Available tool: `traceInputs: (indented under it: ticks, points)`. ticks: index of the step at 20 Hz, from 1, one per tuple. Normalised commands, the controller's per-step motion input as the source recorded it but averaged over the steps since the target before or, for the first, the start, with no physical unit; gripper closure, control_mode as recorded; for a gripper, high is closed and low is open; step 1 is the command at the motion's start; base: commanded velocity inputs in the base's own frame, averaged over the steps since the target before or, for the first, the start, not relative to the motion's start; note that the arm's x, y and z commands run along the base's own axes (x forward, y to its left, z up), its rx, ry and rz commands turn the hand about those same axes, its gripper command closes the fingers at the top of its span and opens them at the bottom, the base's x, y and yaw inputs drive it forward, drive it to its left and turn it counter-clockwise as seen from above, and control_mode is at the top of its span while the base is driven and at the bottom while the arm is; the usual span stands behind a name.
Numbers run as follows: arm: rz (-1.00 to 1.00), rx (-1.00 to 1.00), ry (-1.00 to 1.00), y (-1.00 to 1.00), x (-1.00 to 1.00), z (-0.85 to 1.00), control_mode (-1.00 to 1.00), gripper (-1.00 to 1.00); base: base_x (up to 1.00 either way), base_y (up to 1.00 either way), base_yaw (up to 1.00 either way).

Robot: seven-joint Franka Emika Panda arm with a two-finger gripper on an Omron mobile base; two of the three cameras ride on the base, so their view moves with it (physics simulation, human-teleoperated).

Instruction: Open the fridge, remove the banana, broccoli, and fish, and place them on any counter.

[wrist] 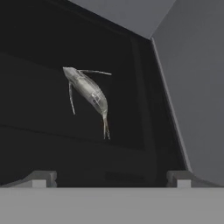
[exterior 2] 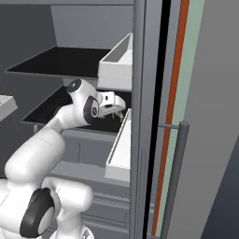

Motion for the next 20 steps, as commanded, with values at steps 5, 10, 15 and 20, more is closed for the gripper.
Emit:
traceInputs:
  ticks: [5,10,15,20]
  points:
    - [0.01,0.02,0.0,0.03,0.21,-0.11,-1.0,-1.0,0.0,0.0,0.0]
    - [0.0,0.0,-0.01,0.0,0.28,-0.02,-1.0,-1.0,0.0,0.0,0.0]
    - [0.0,0.02,0.0,0.0,0.04,-0.16,-1.0,-1.0,0.0,0.0,0.0]
    - [0.01,0.04,0.0,0.0,0.04,-0.17,-1.0,-1.0,0.0,0.0,0.0]
